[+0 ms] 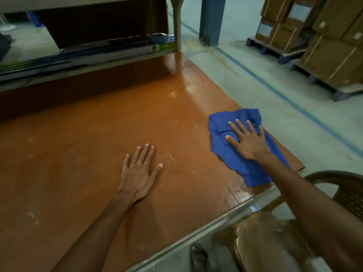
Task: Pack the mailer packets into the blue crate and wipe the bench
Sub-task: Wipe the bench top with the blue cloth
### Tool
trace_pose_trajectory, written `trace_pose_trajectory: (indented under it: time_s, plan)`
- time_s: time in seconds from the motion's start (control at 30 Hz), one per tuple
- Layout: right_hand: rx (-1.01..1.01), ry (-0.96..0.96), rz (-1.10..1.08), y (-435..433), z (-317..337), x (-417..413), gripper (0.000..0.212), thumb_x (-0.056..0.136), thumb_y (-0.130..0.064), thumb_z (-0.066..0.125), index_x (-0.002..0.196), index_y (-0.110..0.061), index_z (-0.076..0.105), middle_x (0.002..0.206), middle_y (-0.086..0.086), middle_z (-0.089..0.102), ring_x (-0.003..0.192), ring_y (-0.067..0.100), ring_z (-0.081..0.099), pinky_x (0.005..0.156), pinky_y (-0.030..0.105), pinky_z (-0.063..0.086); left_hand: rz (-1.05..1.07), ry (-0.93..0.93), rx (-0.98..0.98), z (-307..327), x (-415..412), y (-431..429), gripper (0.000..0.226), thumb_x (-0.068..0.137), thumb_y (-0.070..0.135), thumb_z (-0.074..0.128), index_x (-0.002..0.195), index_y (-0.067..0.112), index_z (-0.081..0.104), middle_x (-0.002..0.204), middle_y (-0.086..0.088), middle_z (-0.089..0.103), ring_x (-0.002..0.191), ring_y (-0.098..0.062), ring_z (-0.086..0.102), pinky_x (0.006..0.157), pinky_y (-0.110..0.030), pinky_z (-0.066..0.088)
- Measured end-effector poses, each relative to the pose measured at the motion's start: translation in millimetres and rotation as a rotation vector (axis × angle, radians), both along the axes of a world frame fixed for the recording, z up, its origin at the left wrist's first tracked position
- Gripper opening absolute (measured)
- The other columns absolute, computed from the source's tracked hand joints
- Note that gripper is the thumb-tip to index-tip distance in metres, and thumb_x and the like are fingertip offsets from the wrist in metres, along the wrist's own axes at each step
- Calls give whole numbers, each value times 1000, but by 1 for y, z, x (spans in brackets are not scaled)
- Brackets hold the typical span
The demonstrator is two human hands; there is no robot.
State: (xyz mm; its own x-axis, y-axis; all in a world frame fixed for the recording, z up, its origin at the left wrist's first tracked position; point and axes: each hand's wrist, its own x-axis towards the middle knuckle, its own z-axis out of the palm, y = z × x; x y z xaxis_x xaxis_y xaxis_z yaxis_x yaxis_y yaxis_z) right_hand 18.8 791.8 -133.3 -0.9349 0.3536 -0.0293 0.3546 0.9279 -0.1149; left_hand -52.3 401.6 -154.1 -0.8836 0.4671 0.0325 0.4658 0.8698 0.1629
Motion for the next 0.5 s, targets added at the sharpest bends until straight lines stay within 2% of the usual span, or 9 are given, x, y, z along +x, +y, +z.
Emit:
trace_pose_trajectory:
  time_s: [0.07, 0.1, 0.13, 0.23, 0.3, 0.5]
  plan:
    - [25, -19, 174, -14, -2, 30, 68, 87, -80, 3, 150, -55, -3, 163, -21, -3, 152, 17, -2, 120, 54, -3, -12, 10, 0, -2, 7, -3, 76, 93, 72, 7, 158, 33, 7, 165, 12, 2, 152, -12, -1, 123, -44, 4]
    - [31, -13, 184, -13, -4, 44, 67, 86, -81, 1, 149, -57, -4, 162, -22, -3, 152, 16, -1, 121, 54, -2, -15, 14, 4, -3, 9, -5, 76, 93, 72, 7, 158, 33, 8, 165, 11, 3, 152, -12, 0, 123, -44, 4]
    - [36, 5, 122, -8, -4, 57, 66, 87, -80, 3, 149, -57, -2, 163, -22, -1, 152, 16, 1, 120, 54, 0, -19, 16, 9, -3, 9, -6, 76, 93, 72, 7, 158, 32, 8, 165, 11, 4, 152, -12, 0, 123, -44, 4]
    - [-23, 16, -245, 11, -2, 87, 66, 91, -77, 13, 151, -52, 4, 164, -15, 3, 152, 24, 3, 118, 59, 2, -34, 19, 8, -3, 11, -6, 75, 95, 71, 8, 158, 31, 7, 165, 9, 4, 152, -13, 0, 123, -45, 4]
    - [-33, -15, -339, 1, -3, 97, 69, 91, -77, 11, 153, -48, 2, 165, -10, 0, 152, 28, -1, 118, 61, -2, -31, 21, 5, -2, 12, -6, 75, 94, 70, 8, 158, 30, 8, 165, 9, 5, 152, -13, 0, 123, -45, 4]
    - [-10, -20, -171, -126, -3, 106, 72, 91, -77, 8, 153, -45, -6, 165, -10, -7, 151, 31, -9, 115, 62, -13, -45, -33, 12, 4, 12, -7, 74, 96, 69, 12, 158, 29, 11, 166, 7, 7, 152, -15, 1, 122, -46, 1]
